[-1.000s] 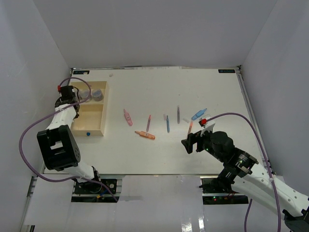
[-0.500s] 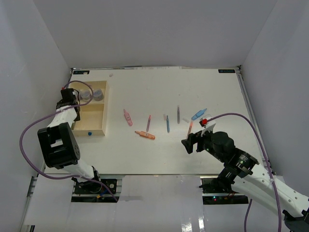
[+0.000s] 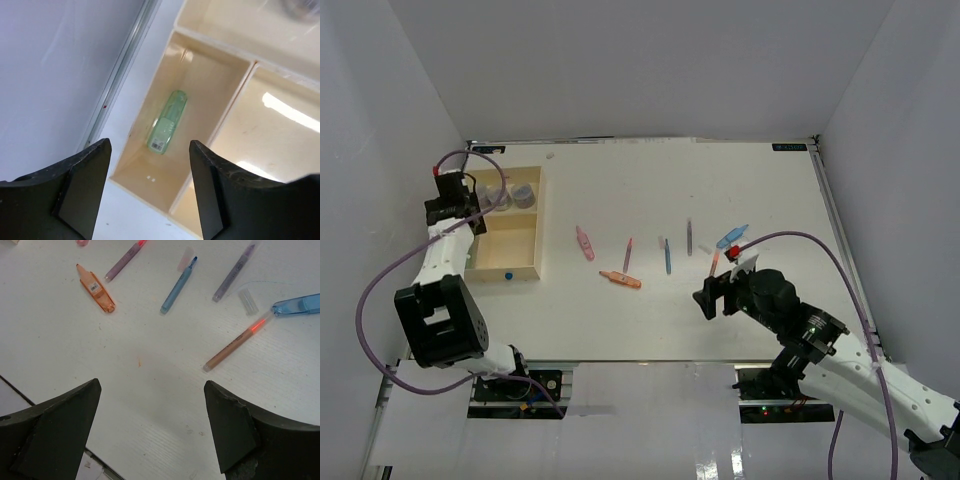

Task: Sort the stationery into containers
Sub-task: Pick up the pen from the center of the board.

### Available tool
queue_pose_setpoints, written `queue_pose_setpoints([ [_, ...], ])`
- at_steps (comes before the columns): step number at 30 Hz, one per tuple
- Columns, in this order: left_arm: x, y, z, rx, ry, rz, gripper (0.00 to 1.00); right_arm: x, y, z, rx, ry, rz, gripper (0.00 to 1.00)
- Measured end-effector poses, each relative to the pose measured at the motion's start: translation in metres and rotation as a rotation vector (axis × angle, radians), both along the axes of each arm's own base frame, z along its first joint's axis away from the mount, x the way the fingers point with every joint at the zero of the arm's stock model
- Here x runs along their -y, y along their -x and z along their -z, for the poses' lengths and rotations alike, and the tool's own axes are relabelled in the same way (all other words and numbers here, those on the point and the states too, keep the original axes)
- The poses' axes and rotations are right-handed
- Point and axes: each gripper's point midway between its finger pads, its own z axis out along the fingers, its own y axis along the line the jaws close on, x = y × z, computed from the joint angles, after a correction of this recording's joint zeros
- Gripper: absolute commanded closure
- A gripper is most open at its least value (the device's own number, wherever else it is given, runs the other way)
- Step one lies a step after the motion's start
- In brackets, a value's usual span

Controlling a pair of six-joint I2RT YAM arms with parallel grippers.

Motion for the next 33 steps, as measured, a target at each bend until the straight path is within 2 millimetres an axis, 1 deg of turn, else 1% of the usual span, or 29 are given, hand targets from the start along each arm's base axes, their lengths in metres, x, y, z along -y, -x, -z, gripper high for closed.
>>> queue_pose_setpoints([
  [3, 0.007, -0.004, -0.032, 0.126, 0.032, -0.018, 0.22, -0.005, 0.001, 0.01, -0.024, 0.035, -0.033, 0.08],
  [5, 0.014, -0.007, -0.057, 0.226, 0.063, -0.019, 0.21, -0.01, 0.002, 0.018, -0.047, 0.062, -0.066, 0.07],
  [6, 0.019, -0.008, -0.068, 0.272, 0.081, -0.017, 0.18, -0.013, 0.004, 0.023, -0.062, 0.079, -0.088, 0.06],
  [8, 0.031, -0.007, -0.089, 0.364, 0.129, 0.0, 0.16, -0.021, 0.007, 0.032, -0.104, 0.114, -0.134, 0.05],
  [9, 0.037, -0.007, -0.099, 0.403, 0.151, 0.011, 0.15, -0.026, 0.007, 0.033, -0.119, 0.124, -0.158, 0.05],
  [12, 0.063, -0.003, -0.123, 0.503, 0.221, 0.076, 0.12, -0.047, 0.003, 0.036, -0.157, 0.164, -0.231, 0.04],
  [13, 0.075, -0.001, -0.13, 0.531, 0.246, 0.107, 0.07, -0.054, 0.001, 0.037, -0.164, 0.176, -0.248, 0.04],
  [16, 0.109, 0.01, -0.144, 0.594, 0.31, 0.203, 0.02, -0.078, -0.009, 0.038, -0.161, 0.218, -0.305, 0.03],
  [18, 0.131, 0.017, -0.15, 0.624, 0.355, 0.272, 0.02, -0.093, -0.018, 0.04, -0.155, 0.246, -0.333, 0.01],
  [22, 0.171, 0.034, -0.147, 0.641, 0.448, 0.4, 0.02, -0.118, -0.034, 0.05, -0.138, 0.3, -0.393, 0.0],
  [24, 0.187, 0.041, -0.138, 0.631, 0.497, 0.442, 0.02, -0.128, -0.041, 0.057, -0.134, 0.326, -0.423, 0.0],
  [26, 0.198, 0.047, -0.122, 0.609, 0.551, 0.455, 0.02, -0.135, -0.045, 0.066, -0.132, 0.359, -0.455, 0.05],
  [27, 0.202, 0.05, -0.113, 0.593, 0.573, 0.451, 0.02, -0.138, -0.047, 0.071, -0.132, 0.372, -0.467, 0.05],
  [28, 0.206, 0.052, -0.103, 0.582, 0.597, 0.45, 0.02, -0.141, -0.049, 0.075, -0.132, 0.384, -0.484, 0.08],
  [29, 0.209, 0.056, -0.093, 0.565, 0.621, 0.445, 0.02, -0.144, -0.05, 0.078, -0.132, 0.394, -0.496, 0.09],
  [30, 0.212, 0.059, -0.084, 0.548, 0.64, 0.443, 0.02, -0.146, -0.052, 0.081, -0.131, 0.403, -0.511, 0.1],
  [33, 0.222, 0.065, -0.062, 0.513, 0.696, 0.453, 0.02, -0.153, -0.054, 0.085, -0.123, 0.413, -0.546, 0.18],
])
